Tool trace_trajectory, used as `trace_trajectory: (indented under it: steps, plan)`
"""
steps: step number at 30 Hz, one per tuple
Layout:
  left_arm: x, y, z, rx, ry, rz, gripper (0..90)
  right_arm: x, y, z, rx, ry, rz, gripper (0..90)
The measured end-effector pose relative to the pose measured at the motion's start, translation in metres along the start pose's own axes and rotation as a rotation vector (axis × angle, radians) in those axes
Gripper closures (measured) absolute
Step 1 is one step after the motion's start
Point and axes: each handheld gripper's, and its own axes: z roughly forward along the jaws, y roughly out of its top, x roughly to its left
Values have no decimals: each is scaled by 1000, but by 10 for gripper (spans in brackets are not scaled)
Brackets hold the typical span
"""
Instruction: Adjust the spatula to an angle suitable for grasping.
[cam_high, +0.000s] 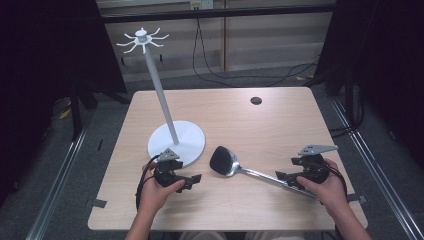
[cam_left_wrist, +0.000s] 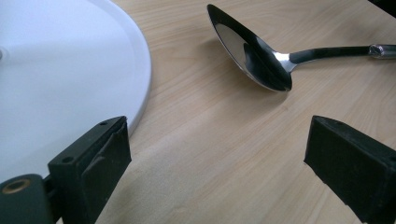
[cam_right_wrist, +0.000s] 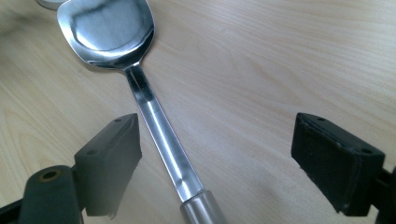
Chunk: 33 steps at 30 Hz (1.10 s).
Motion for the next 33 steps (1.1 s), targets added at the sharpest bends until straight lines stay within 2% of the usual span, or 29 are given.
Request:
trace_trajectory:
  steps: [10, 16, 22, 27, 28, 33]
  plan:
    - [1, 1, 3, 4, -7, 2, 69, 2, -2, 0, -2, 25, 15, 173]
    - [-2, 5, 8, 5, -11, 6, 71, 8, -5, -1, 1, 36, -4, 216]
    - [-3, 8, 13, 8, -22, 11, 72, 14, -9, -3, 13, 54, -36, 294]
    - [-3, 11, 19, 10, -27, 19, 72, 16, -14, -4, 15, 69, -36, 357]
    - [-4, 12, 21, 11, -28, 25, 72, 18, -15, -6, 17, 65, -40, 417]
    - [-5, 15, 25, 16, -27, 33, 73, 19, -18, -9, 25, 86, -57, 526]
